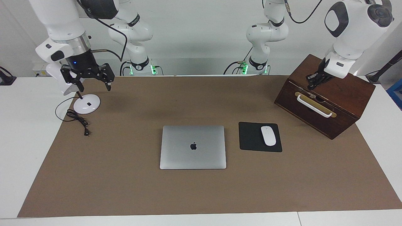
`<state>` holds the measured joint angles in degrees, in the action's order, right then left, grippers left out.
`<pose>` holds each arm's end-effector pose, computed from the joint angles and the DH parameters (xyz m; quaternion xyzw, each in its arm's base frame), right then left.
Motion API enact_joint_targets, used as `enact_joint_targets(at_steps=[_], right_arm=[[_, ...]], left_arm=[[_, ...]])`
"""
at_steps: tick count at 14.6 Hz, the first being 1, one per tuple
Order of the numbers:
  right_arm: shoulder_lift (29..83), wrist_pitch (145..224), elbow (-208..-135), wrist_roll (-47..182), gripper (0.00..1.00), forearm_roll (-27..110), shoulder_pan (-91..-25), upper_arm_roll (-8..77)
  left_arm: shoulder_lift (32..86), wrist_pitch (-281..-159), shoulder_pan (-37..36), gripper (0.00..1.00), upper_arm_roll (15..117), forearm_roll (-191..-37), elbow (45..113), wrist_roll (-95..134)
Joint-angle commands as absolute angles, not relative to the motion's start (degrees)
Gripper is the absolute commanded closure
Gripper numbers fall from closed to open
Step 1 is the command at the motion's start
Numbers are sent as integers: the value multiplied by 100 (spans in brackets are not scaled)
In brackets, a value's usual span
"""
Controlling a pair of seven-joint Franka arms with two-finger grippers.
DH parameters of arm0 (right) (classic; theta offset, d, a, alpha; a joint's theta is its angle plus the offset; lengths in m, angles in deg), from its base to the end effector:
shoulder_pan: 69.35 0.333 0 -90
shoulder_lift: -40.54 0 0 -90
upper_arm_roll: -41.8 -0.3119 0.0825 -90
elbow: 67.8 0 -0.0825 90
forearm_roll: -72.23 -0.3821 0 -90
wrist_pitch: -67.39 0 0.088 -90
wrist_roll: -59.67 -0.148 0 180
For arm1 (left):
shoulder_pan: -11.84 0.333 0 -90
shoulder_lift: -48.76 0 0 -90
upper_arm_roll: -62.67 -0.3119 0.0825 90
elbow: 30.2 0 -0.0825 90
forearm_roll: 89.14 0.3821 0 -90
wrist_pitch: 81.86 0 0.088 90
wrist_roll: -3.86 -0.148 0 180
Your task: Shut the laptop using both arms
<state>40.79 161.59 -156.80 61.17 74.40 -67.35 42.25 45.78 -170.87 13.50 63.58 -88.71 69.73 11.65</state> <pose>0.5652 0.0100 0.5923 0.9985 0.0272 0.0432 0.0189 0.5221 0.0078 0.5257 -0.9948 -0.0741 0.0689 0.0084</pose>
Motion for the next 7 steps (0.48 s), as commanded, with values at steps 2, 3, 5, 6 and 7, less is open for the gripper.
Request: enact_joint_targets(at_steps=[2, 3, 5, 6, 7], right_arm=[[3931, 16258, -15851, 6231, 0, 7346, -6751, 4259], [3931, 16258, -15851, 6240, 0, 7346, -6759, 4259], [3931, 16240, -15851, 6257, 0, 7346, -6768, 4259], [3931, 16240, -15851, 6266, 0, 7346, -6786, 4250], [3931, 16231, -15851, 6266, 0, 7346, -6777, 4259]], left_arm=[[4516, -17300, 1343, 0, 6390, -8800, 7167, 1133], [4516, -17404, 1334, 0, 6390, -8800, 7201, 1133], [4525, -17458, 1316, 0, 6407, -8809, 7167, 1125], [4534, -17467, 1290, 0, 6434, -8809, 7184, 1168], [4534, -17519, 1290, 0, 6425, -8826, 7184, 1168]])
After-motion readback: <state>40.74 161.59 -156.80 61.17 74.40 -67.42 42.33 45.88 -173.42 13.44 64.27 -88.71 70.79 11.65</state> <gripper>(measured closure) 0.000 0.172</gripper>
